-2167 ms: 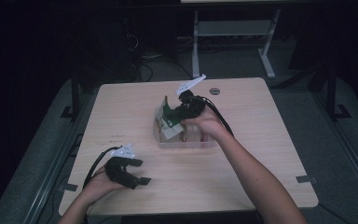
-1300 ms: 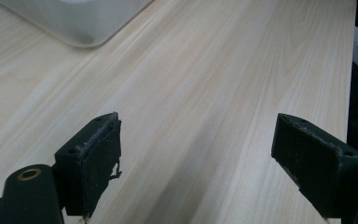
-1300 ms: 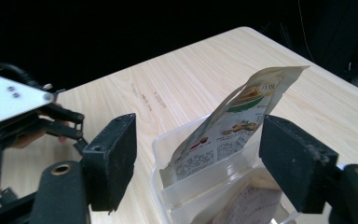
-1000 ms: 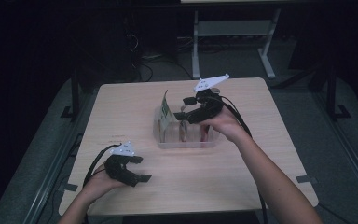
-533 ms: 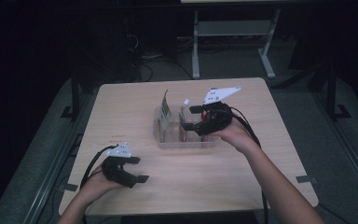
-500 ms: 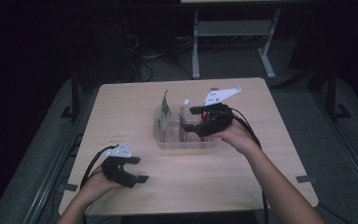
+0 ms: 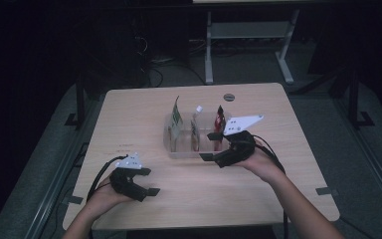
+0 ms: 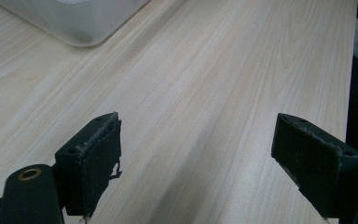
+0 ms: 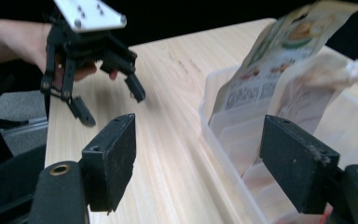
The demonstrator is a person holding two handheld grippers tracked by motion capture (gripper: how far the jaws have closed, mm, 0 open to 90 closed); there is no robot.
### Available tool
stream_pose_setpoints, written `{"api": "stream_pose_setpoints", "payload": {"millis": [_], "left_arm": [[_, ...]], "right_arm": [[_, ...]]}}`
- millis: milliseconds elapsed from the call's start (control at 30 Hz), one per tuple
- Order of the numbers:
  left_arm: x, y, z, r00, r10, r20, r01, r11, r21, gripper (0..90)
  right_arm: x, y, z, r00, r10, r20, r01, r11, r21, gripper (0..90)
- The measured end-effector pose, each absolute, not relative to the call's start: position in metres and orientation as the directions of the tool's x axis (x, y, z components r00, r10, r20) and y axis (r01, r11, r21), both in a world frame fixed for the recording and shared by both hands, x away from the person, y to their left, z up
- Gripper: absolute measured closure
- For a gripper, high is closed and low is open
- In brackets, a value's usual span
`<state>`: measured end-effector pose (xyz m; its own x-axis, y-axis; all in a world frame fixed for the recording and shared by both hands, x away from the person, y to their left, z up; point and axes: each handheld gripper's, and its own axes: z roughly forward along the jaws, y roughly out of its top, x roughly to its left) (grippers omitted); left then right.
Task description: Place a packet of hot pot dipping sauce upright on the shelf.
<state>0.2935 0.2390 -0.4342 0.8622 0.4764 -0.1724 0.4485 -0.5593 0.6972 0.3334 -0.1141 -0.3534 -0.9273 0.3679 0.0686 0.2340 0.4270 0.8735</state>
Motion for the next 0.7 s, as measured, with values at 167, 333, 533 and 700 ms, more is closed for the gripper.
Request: {"api": "stream_pose_setpoints", "payload": {"millis": [167, 333, 533, 700], "left_arm": [[0.292, 0.237, -0.434, 0.871, 0.464, -0.165, 0.436, -0.571, 0.696, 15.6], [0.292, 0.235, -0.436, 0.880, 0.449, -0.154, 0.422, -0.592, 0.686, 15.7], [0.290, 0.234, -0.437, 0.893, 0.426, -0.142, 0.403, -0.622, 0.671, 15.7], [0.288, 0.231, -0.440, 0.900, 0.414, -0.135, 0.393, -0.641, 0.659, 15.7]], "right_arm": [[0.323, -0.120, -0.372, -0.926, 0.368, 0.080, 0.255, 0.456, 0.852, 26.5], [0.315, -0.126, -0.388, -0.922, 0.380, 0.071, 0.266, 0.491, 0.829, 25.6], [0.304, -0.136, -0.404, -0.915, 0.397, 0.064, 0.283, 0.523, 0.804, 24.1], [0.299, -0.147, -0.413, -0.906, 0.418, 0.066, 0.302, 0.532, 0.791, 23.0]]}}
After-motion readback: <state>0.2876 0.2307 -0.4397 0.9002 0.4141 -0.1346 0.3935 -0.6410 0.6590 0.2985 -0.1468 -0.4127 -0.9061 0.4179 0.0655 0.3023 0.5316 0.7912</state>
